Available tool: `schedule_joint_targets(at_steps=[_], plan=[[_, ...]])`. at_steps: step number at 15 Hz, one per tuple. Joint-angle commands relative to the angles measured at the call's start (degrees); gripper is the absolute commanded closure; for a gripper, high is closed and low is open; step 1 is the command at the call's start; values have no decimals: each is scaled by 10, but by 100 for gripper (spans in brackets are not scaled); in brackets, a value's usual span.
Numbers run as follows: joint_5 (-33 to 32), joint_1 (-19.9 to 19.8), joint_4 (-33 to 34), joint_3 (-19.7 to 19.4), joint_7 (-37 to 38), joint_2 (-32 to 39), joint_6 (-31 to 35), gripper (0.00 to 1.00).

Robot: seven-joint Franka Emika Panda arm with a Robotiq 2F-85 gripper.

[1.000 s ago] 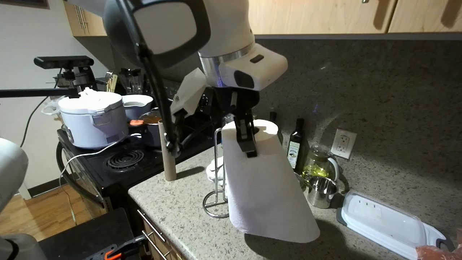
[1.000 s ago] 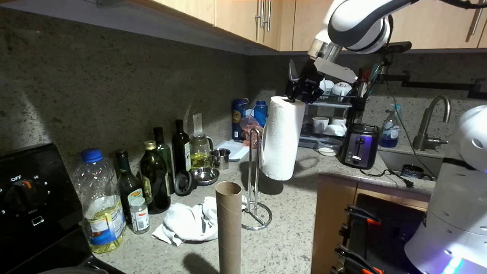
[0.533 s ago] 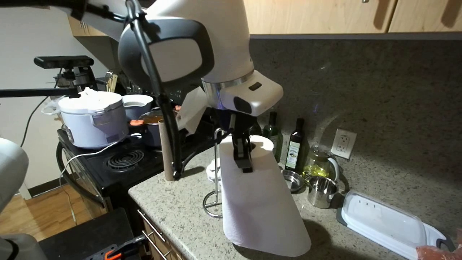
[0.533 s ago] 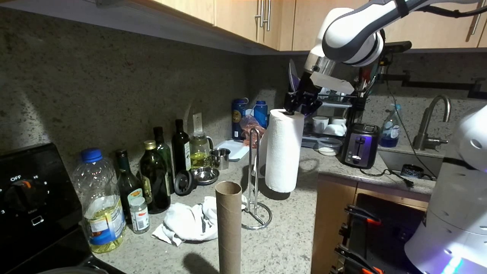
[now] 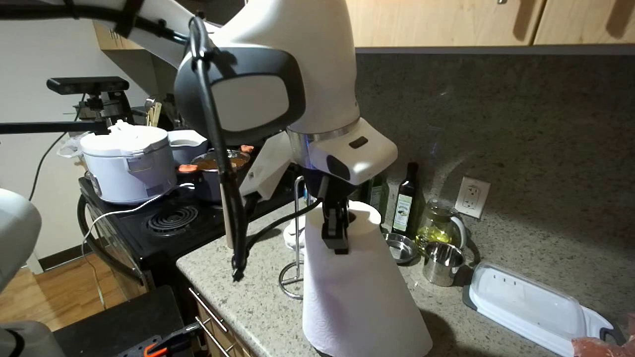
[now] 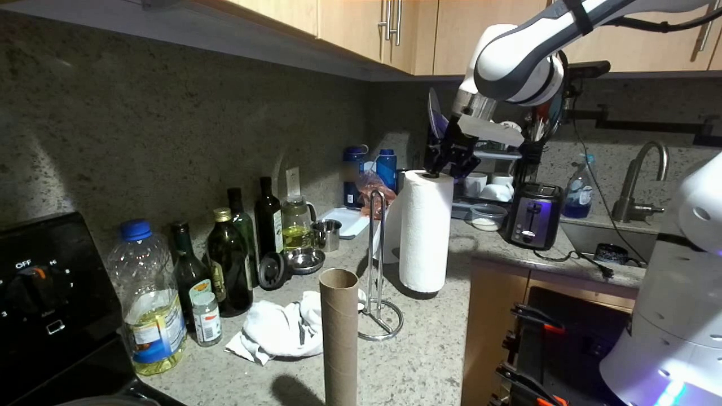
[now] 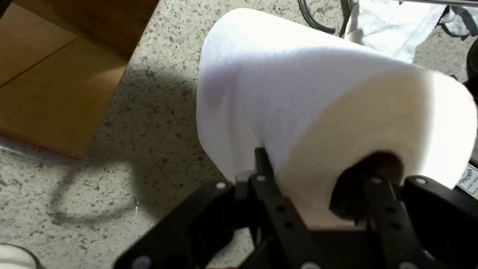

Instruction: Replace the paper towel roll with the core on the stand

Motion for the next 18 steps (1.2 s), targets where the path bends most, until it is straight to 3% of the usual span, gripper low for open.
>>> schedule_joint_targets(at_steps=[1,18], plan=[[10,0,5,-6,14,15,9,91],[20,14,1,-16,2,46,27,91]])
